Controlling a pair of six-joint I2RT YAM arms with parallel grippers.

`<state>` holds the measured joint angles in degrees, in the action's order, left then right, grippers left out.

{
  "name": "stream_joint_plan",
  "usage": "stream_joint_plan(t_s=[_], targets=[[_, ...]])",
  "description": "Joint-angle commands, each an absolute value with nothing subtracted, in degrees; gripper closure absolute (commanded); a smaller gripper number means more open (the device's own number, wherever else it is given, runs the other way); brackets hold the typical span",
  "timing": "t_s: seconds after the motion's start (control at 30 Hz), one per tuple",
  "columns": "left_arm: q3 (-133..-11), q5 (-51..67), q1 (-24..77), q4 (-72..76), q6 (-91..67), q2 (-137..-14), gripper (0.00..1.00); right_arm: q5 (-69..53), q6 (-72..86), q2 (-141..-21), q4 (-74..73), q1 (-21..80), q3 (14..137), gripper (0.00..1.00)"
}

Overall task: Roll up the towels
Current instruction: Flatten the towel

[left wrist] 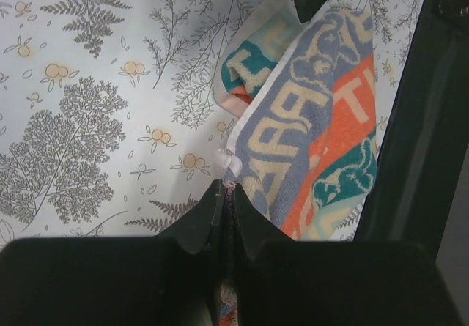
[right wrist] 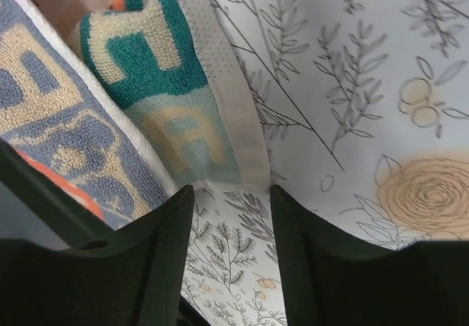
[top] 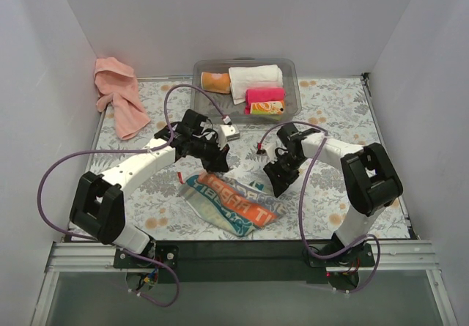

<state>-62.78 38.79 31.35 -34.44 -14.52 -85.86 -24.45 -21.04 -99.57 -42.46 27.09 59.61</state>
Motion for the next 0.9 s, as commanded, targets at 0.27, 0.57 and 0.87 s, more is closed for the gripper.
stream_joint_plan(t_s=[0.27, 0.57, 0.87], targets=[[-60.7, 36.7, 29.1, -34.2, -16.6, -79.1, 1.00, -11.9, -17.0, -102.4, -34.9, 30.9, 57.1, 0.99], [-64.9, 35.3, 24.3, -35.8, -13.5, -76.8, 1.00, -15.0, -19.7, -91.2, -41.5, 14.3, 63.2, 0.99], [-67.5, 34.5, 20.5, -30.0, -11.3, -72.3, 1.00, -21.5, -20.9, -82.5, -47.5, -3.5, 70.4, 0.99]])
